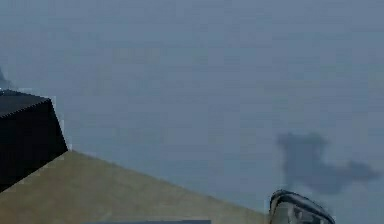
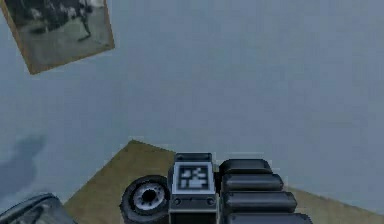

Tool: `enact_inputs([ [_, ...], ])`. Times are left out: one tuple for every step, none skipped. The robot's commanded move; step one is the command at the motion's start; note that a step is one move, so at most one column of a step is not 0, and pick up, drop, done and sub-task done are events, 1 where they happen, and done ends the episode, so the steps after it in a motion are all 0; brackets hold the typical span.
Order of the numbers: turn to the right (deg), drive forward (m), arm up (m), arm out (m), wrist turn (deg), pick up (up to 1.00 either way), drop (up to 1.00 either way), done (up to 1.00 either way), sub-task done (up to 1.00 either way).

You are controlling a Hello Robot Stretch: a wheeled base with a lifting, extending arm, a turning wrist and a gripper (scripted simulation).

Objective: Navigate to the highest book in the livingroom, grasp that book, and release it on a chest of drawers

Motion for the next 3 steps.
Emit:
enact_inputs([
  [-9.0, 0.00, 0.00, 0.00, 0.0, 0.00, 0.00, 0.00, 0.00],
  [0.0, 0.15, 0.00, 0.00, 0.0, 0.00, 0.00, 0.00, 0.00],
  [-39.0, 0.00, 0.00, 0.00, 0.0, 0.00, 0.00, 0.00, 0.00],
])
